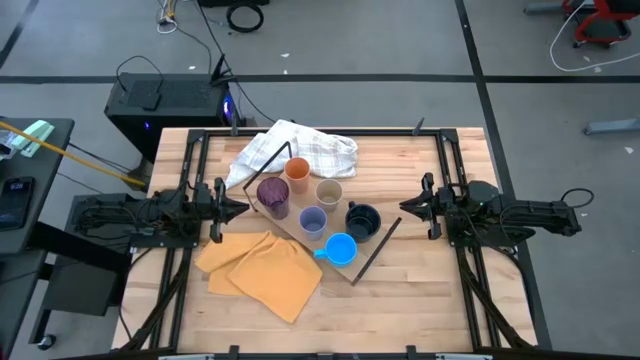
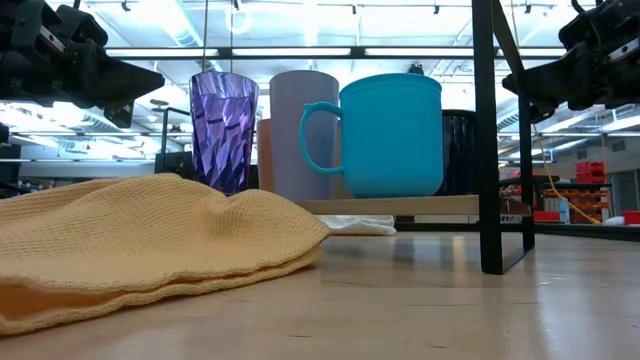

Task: Stack small to large cups/mugs on shelf
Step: Return to Home Position

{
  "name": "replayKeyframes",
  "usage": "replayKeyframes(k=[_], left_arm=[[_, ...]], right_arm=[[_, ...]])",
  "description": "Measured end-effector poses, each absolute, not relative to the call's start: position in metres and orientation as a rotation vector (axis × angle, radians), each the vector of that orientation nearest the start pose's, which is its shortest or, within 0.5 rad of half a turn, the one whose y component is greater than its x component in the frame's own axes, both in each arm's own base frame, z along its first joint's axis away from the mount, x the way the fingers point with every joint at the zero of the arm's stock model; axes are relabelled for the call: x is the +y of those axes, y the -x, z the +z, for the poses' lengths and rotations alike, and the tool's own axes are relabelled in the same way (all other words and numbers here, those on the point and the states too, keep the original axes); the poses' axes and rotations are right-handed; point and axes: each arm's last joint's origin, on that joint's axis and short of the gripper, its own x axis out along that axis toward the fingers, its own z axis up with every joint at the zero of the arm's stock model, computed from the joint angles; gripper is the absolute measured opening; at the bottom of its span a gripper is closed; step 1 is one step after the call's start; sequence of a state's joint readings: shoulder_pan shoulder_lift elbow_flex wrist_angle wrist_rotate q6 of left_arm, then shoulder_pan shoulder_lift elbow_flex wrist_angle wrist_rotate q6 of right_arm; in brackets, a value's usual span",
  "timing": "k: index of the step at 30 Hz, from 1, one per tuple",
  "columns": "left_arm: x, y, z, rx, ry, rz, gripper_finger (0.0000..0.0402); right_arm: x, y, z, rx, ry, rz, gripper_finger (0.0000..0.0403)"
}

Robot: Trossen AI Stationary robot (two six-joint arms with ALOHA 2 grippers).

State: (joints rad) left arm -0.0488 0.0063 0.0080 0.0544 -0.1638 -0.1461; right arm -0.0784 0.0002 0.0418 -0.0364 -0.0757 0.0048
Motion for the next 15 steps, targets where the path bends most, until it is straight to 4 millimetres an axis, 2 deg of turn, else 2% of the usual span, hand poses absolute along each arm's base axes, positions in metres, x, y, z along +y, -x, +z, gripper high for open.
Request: replayKeyframes(k=[15], left_arm=[[0.0000,-0.0972,0.1710,-0.064,0.152,0.111,0.0041]], right_arm=[[-0.0052,-0.0948,0.1742,-0.005,-0.004,-0.003,0.0045]])
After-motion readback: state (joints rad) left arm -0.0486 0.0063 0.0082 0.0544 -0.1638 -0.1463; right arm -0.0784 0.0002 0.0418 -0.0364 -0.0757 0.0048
